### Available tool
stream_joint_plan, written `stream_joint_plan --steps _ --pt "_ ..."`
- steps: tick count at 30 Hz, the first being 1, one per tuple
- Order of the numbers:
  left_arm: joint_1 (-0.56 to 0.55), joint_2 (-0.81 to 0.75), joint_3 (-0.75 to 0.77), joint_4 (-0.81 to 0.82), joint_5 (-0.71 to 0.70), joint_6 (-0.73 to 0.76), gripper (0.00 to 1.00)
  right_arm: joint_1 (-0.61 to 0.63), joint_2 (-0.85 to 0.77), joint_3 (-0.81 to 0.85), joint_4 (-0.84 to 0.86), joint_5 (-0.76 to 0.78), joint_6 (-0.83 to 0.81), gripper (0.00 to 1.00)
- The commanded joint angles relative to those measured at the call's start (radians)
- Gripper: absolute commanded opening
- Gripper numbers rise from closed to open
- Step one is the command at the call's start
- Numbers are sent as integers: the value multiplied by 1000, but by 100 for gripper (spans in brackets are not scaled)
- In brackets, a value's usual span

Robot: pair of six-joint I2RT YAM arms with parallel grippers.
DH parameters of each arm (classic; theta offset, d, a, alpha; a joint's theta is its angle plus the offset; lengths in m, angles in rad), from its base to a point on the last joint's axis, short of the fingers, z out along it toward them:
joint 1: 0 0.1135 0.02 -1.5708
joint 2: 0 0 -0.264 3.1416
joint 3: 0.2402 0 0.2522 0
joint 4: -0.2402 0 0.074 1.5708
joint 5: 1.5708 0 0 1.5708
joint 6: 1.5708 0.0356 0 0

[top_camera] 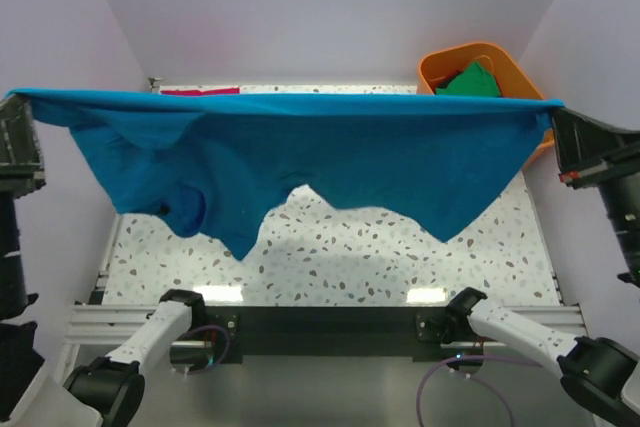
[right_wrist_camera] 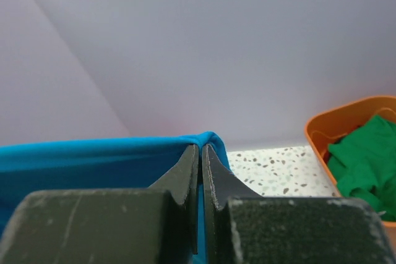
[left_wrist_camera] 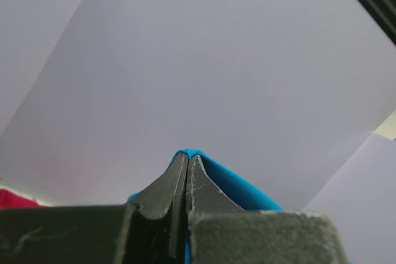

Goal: Fold and stack the t-shirts
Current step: Flatten the tshirt out

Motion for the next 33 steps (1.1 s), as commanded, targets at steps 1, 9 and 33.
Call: stream_joint_plan --steps 1,9,33 --pt "-5 45 123 -39 -87 84 0 -4 10 77 -82 -94 -40 0" --pt "-38 58 1 63 -97 114 0 -4 -8 -3 -79 -47 -25 0" --pt "23 1079 -602 678 53 156 0 -357 969 -456 478 -77 -37 0"
